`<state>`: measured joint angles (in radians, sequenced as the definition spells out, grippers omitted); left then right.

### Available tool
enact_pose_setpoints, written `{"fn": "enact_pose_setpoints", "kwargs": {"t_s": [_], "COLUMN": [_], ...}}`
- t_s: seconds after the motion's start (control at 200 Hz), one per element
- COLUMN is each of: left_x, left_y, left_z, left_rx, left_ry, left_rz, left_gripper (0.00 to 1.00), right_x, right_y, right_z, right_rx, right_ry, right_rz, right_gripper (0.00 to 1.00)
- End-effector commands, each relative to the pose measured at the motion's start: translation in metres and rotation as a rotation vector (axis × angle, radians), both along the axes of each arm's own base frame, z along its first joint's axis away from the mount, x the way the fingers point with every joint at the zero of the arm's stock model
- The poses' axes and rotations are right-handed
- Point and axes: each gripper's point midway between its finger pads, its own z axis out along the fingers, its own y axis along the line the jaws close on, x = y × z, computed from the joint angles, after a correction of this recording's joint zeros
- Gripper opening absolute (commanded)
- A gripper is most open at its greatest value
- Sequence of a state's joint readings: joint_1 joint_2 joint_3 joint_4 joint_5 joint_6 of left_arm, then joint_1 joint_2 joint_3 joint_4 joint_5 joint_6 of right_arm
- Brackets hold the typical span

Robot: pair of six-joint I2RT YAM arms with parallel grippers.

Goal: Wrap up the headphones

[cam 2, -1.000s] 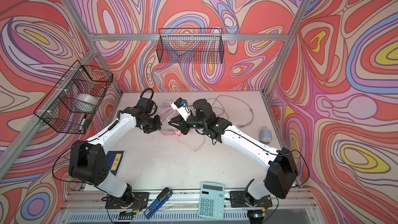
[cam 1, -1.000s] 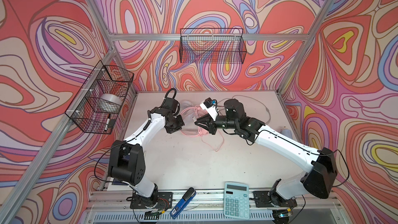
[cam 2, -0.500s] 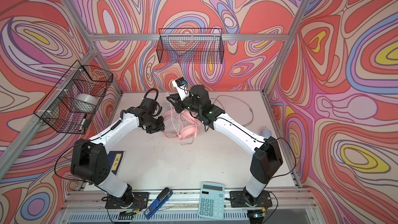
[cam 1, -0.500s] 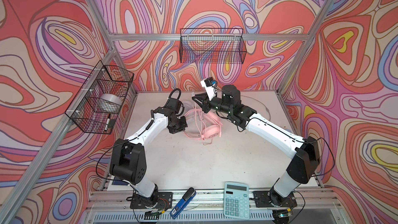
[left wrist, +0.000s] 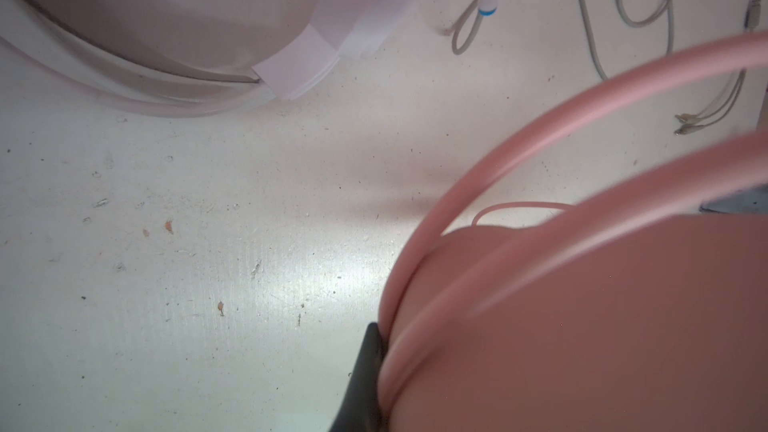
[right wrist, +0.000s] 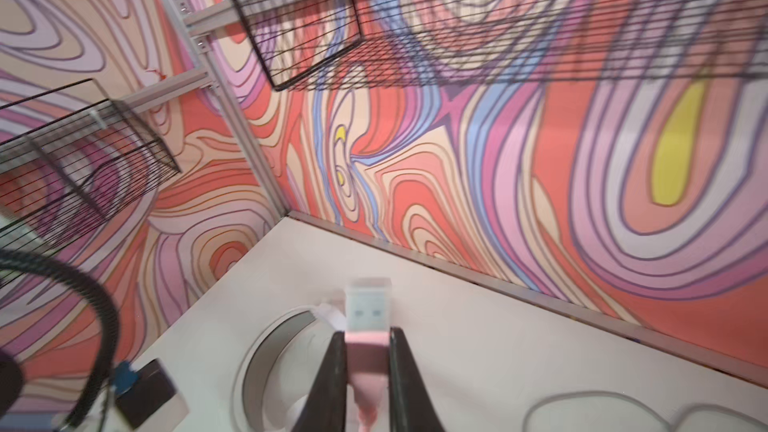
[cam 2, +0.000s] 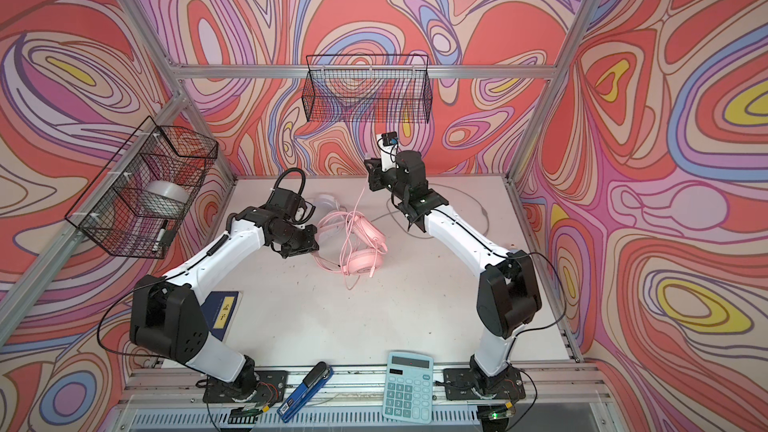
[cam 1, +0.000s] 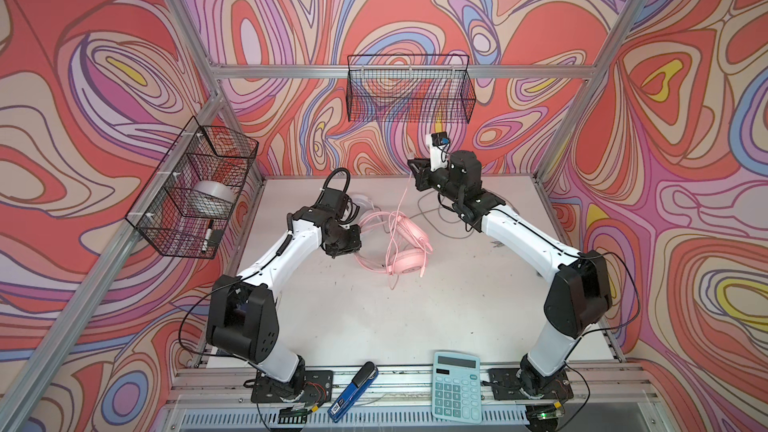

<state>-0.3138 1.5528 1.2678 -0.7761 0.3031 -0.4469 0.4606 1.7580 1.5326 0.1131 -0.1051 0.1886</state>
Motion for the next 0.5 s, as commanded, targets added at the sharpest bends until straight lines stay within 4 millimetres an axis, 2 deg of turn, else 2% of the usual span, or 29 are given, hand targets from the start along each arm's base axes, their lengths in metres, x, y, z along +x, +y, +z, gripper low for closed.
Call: {"fn": "enact_pose_setpoints", "kwargs": {"t_s": [0.0,0.291,0.491], "left_x": [-0.013,-0.024,-0.030], "left_y": [-0.013,-0.018,-0.019], "left_z": [0.023,0.032,0.028], "left_rx": [-0.076,-0.112,-0.133], "left_ry": [-0.052,-0.074,-0.069], "left_rz": [-0.094,-0.158,-0.175], "left_gripper": [0.00,0.00,0.00], "right_x": [0.021,0.047,0.048], "right_y": [-0.021,-0.067,-0.095], "right_z": [-0.026,-0.076,-0.102], "right_rx": [-0.030,-0.118,-0.188], "right_ry": [0.008,0.086,0.135], "right_rz": [-0.115,-0.263,-0.340], "right_gripper": [0.00,0.00,0.00]}}
